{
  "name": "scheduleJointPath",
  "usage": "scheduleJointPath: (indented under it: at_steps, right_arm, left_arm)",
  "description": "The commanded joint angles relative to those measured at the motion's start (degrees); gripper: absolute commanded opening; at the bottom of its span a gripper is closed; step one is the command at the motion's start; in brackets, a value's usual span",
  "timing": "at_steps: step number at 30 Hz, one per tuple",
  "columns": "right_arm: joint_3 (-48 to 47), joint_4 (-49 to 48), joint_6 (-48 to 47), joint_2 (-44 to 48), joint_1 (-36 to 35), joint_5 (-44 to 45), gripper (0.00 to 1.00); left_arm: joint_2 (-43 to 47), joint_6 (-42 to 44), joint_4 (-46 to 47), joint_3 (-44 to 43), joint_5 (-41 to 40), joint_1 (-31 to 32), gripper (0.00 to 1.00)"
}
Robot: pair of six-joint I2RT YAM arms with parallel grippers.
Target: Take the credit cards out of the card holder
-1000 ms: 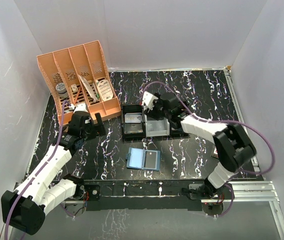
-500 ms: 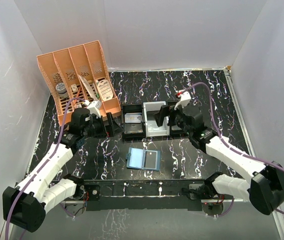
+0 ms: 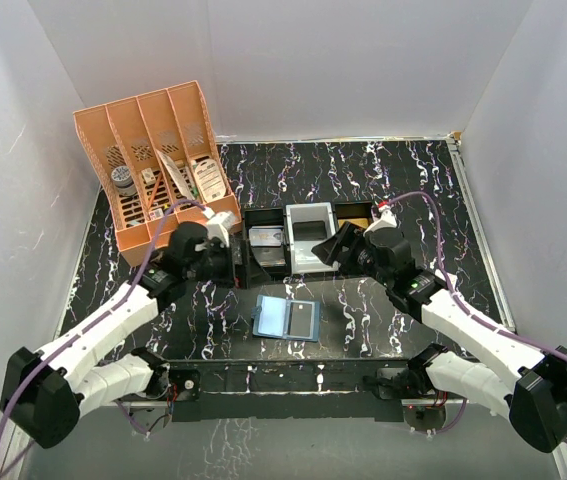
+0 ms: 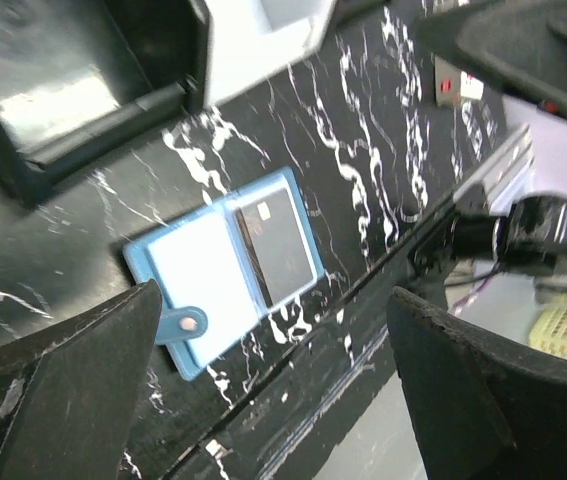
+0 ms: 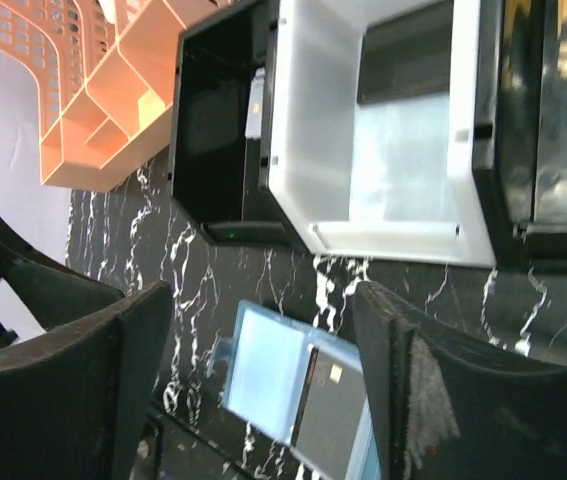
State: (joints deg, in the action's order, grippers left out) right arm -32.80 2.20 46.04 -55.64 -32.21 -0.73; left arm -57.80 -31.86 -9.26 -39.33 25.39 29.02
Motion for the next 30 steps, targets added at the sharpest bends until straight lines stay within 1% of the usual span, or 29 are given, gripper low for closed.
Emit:
scheduleJointPath:
  at_steps: [1,2,4,8,9,10,13,17,19,20,25,30]
  right_arm:
    - [-1.41,4.49,7.87,1.59,-0.14,-3.69,0.67]
    - [-0.40,4.22,8.43,2.16,-0.14,-4.48,0.62]
    - [0.74,4.62,9.65,2.84,-0.13,-5.59,0.57]
    - [2.49,4.72,12.97,2.11,-0.22,-8.38,0.56]
    - [2.89,4.52,14.17,1.62,-0.23,-8.79,0.55]
    - [3.31,4.26,15.10,1.25,-0.25,-9.34,0.52]
    - [4.71,2.22,16.74,-0.38,-0.52,-11.75,0.45]
    - [7.97,-2.26,18.17,-3.69,-0.79,-15.24,0.42]
    - [9.17,-4.44,18.91,-5.56,-0.83,-16.65,0.34]
    - [9.39,-5.70,18.96,-6.35,-0.89,-17.55,0.33]
    - [8.29,-5.76,18.09,-9.80,-1.36,-19.88,0.29]
    - [9.27,-6.76,19.36,-11.90,-1.97,-20.59,0.24]
  left_arm:
    - [-1.62,-0.14,-0.91,-0.52,-9.51,9.99,0.94]
    - [-2.27,-0.56,-1.54,-0.82,-10.68,10.89,0.94]
    - [-3.02,-2.10,-1.52,-1.00,-11.41,11.54,0.91]
    - [-4.05,-4.95,3.14,0.22,-10.76,13.08,0.91]
    - [-5.05,-5.21,3.81,0.14,-10.63,13.73,0.90]
    - [-6.18,-5.29,3.84,-0.11,-10.78,14.40,0.89]
    - [-8.97,-5.70,2.69,-1.19,-12.07,16.00,0.85]
    - [-10.75,-7.67,3.76,-0.48,-12.00,16.97,0.83]
    - [-11.99,-8.26,4.90,-0.16,-11.69,17.71,0.78]
    - [-12.83,-8.31,4.95,-0.43,-11.78,18.15,0.76]
    - [-15.05,-9.72,6.02,-0.63,-13.23,19.35,0.70]
    - [-17.30,-9.96,7.48,-1.05,-12.25,19.80,0.63]
